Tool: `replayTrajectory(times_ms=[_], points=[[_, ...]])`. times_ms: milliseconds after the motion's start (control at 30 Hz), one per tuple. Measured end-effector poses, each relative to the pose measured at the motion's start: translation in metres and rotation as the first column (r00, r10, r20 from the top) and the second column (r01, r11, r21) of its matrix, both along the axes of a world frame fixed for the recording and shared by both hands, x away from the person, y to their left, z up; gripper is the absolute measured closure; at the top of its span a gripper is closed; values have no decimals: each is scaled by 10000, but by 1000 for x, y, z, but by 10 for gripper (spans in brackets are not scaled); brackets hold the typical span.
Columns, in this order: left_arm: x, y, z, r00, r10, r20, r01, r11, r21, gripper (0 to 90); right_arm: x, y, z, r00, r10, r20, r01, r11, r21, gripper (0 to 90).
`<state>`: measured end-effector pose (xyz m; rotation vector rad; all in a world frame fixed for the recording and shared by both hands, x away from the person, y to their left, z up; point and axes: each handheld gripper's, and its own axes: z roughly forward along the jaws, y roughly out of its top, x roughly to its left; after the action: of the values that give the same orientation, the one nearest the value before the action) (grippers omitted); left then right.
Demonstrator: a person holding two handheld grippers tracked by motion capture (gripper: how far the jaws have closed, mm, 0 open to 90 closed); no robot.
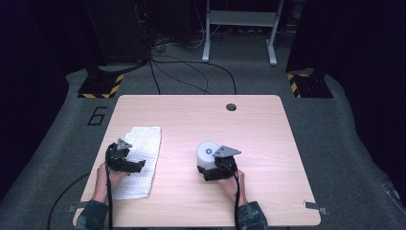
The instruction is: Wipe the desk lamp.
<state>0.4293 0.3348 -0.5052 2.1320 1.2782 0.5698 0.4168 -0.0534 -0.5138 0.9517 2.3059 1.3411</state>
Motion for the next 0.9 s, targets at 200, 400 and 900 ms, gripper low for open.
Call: replayTrajectory(times_ms=[200, 400, 900], points=[[4, 6, -13, 9991, 76, -418, -79, 9999, -63, 73, 0, 0, 0, 10000, -25, -23, 25, 10000, 13, 58], [3, 10, -14, 9987, -1, -514, -14, 9996, -289, 100, 0, 0, 0, 10000, -27, -27, 27, 10000, 12, 58], [-6, 3, -10, 9996, -255, -112, 249, 9985, -480, 485, -1, 1, -1, 10000, -86, -27, 86, 10000, 42, 58]])
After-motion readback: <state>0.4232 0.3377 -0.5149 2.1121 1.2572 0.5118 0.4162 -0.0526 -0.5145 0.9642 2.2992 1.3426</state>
